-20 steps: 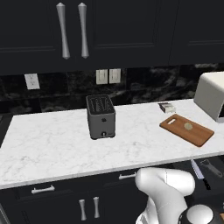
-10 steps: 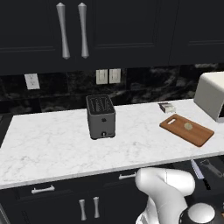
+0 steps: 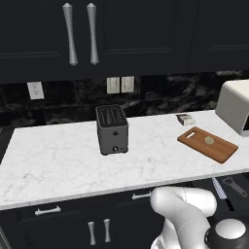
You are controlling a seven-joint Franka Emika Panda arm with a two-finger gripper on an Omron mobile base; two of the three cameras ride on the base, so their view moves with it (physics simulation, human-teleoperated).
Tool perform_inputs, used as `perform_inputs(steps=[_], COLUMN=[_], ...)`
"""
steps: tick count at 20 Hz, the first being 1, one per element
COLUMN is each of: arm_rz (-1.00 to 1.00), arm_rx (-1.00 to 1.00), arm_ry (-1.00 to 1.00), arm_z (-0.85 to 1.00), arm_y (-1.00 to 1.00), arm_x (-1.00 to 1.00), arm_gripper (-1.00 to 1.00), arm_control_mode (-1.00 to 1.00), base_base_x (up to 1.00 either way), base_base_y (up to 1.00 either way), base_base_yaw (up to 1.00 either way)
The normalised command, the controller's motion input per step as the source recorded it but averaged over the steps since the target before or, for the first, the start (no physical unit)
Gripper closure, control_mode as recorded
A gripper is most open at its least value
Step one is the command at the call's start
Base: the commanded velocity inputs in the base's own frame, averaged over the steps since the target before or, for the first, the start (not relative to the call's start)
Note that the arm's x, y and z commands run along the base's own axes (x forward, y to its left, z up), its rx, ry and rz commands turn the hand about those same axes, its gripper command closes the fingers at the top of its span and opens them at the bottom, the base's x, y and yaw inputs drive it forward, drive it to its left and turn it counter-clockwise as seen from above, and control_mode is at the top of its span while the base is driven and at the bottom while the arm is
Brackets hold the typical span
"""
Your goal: Place the appropriate cutting tool for cutting the garlic skin on the cutting board.
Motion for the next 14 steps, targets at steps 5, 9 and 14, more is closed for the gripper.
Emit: perform_inputs(steps=[5,9,14], arm_rz=[0.00,0.00,0.00], arm_rx=[0.00,-0.01,0.00], arm_ry=[0.00,0.00,0.00], arm_z=[-0.03,-0.02,0.07], arm_y=[0.07,0.00,0.00], arm_x=[-0.61,-0.10,0.19], arm_gripper=[-1.00,-1.00,-1.00], arm_control_mode=[-1.00,-1.00,-1.00], base_base_x=[0.00,0.00,0.00], base_base_y=[0.00,0.00,0.00], base_base_yaw=[0.00,0.00,0.00])
